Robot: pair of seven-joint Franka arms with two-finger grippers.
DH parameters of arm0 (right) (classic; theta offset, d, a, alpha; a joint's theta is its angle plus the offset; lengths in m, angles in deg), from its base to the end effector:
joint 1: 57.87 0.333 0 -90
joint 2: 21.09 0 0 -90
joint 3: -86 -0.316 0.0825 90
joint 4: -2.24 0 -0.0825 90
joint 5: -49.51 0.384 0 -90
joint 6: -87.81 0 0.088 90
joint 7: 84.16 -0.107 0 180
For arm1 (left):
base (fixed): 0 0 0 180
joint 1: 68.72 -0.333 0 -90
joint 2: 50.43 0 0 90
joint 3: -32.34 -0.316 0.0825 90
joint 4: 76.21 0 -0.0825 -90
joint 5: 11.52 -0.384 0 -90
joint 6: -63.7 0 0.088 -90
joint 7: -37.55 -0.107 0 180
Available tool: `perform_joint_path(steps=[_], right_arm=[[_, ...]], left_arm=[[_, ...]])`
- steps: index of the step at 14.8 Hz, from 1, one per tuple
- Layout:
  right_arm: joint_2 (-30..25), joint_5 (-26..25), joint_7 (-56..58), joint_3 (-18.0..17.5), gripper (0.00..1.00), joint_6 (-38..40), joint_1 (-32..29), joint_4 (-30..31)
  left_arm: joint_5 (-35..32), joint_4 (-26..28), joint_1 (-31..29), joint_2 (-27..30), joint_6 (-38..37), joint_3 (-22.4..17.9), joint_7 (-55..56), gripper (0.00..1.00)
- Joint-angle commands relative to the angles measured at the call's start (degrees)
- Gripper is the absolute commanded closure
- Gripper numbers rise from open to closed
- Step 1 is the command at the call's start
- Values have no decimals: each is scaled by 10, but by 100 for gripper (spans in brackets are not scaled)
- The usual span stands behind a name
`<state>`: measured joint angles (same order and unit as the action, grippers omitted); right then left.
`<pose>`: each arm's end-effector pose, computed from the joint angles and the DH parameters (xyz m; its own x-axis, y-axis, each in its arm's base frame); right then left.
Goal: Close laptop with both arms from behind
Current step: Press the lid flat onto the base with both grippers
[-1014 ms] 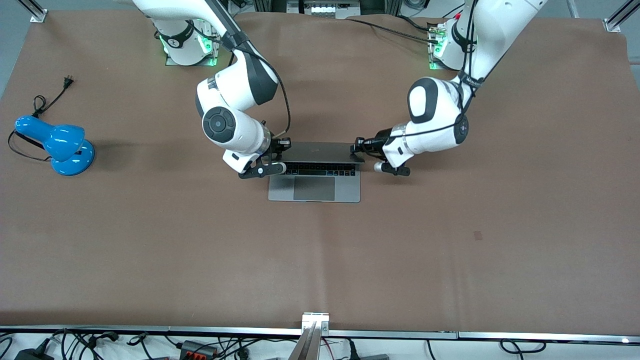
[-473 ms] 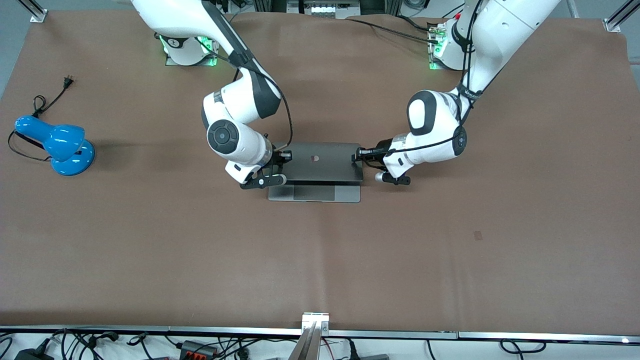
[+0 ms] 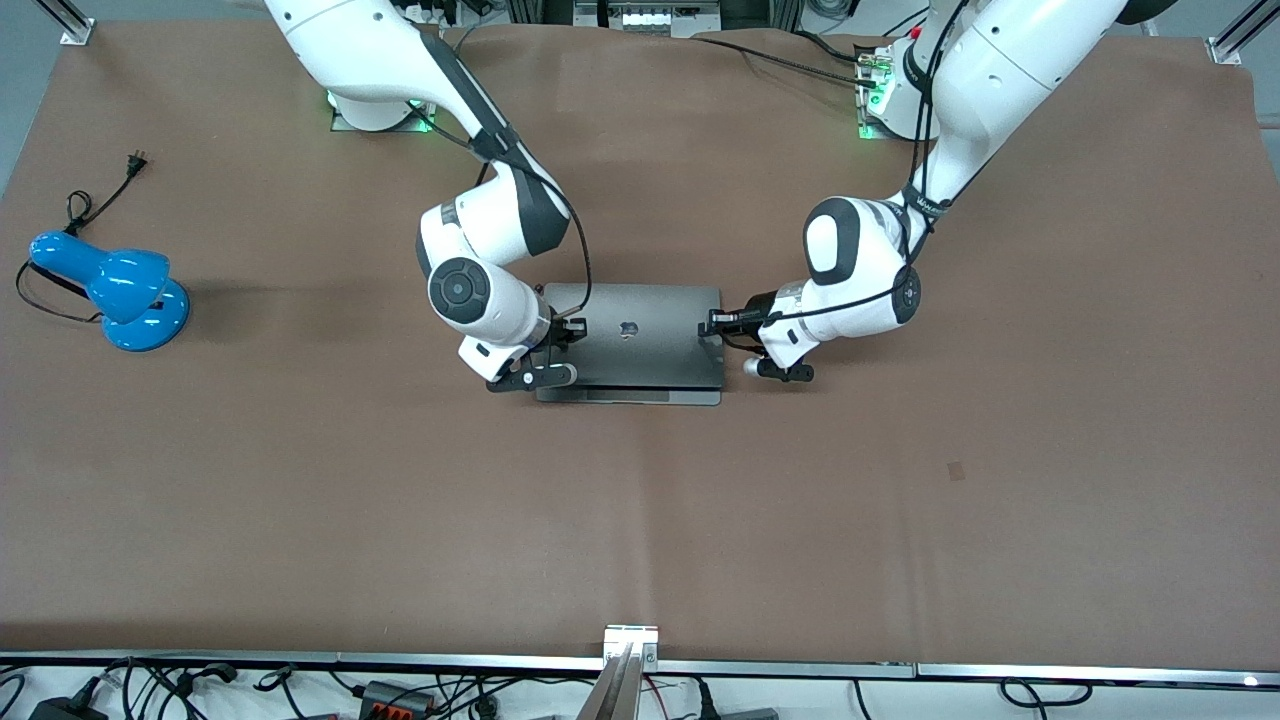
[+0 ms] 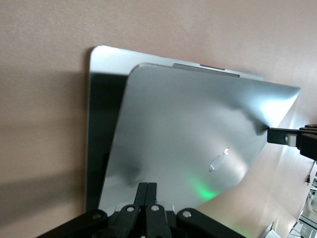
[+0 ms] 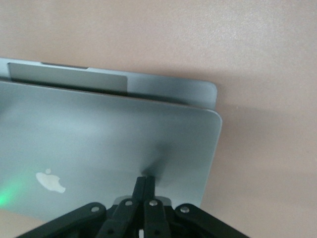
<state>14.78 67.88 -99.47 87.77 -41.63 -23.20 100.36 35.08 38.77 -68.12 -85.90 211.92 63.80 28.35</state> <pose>0.5534 0.3703 0.2207 0.9825 0.1100 -0.1506 0.0828 -0.9809 -0.1761 0.5217 -0.3047 0.1826 0.9803 0.0175 -0.1968 0.1405 -0.7620 0.6322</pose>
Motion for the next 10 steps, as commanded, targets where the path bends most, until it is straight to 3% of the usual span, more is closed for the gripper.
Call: perform_joint_path(steps=[1, 10], right_arm=[[30, -12, -6, 0, 100, -21, 0, -18], [52, -25, -7, 0, 100, -46, 2, -19]], left_arm=[[-18, -15, 24, -16, 22, -16, -3, 100], [-20, -27, 46, -38, 26, -44, -9, 100]])
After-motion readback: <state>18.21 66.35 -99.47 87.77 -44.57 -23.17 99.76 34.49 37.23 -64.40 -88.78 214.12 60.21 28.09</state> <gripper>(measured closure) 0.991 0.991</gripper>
